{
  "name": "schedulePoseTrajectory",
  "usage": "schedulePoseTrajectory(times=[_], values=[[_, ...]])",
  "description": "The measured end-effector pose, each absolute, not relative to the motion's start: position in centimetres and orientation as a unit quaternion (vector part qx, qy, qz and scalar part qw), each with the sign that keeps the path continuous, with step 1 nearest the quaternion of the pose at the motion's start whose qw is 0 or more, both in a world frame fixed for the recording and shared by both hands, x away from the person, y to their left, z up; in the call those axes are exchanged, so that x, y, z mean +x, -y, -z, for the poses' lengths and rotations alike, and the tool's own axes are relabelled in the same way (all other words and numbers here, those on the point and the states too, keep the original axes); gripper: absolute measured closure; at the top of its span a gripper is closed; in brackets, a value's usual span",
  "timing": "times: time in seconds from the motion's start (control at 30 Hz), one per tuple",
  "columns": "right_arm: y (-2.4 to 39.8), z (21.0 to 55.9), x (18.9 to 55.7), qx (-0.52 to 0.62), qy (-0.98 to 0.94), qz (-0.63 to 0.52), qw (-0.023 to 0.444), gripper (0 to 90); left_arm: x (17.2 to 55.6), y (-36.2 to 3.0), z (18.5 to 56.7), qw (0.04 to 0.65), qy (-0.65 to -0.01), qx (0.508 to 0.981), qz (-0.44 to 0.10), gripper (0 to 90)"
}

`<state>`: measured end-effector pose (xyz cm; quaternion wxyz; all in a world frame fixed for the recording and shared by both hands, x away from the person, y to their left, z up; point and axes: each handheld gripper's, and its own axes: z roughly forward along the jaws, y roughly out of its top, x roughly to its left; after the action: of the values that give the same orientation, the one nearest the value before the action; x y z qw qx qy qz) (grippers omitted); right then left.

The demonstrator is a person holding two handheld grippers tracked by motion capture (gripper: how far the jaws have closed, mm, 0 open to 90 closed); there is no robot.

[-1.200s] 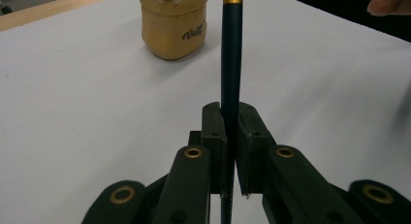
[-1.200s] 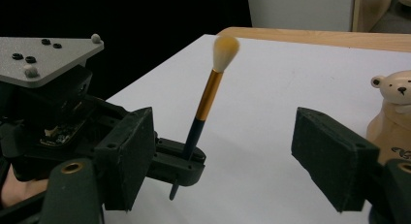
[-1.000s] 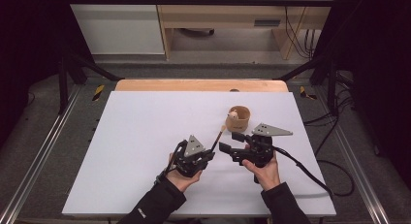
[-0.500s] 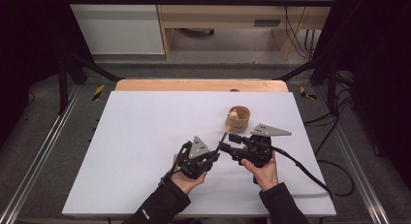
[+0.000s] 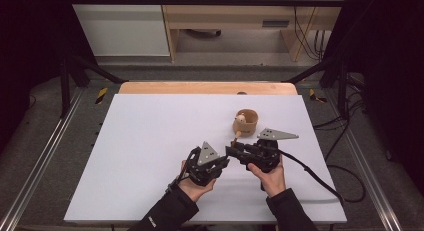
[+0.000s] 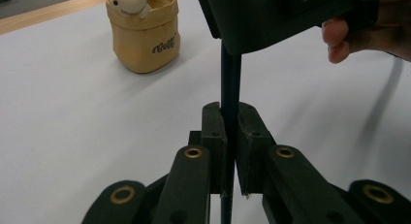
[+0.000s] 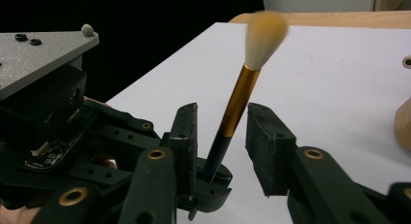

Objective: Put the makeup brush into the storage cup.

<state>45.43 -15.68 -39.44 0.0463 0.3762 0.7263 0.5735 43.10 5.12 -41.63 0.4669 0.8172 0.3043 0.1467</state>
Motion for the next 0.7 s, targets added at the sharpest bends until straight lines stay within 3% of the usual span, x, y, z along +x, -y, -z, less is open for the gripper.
schedulePoseTrajectory(times=[0.4,0.7], values=[[15.79,39.48,45.5,0.375,-0.725,-0.576,0.027,82.2,42.99,-4.9,41.84,0.467,-0.302,0.819,-0.143,83.7],[15.83,39.44,45.45,0.371,-0.729,-0.575,0.021,83.4,42.96,-4.86,41.9,0.468,-0.299,0.82,-0.14,83.5]])
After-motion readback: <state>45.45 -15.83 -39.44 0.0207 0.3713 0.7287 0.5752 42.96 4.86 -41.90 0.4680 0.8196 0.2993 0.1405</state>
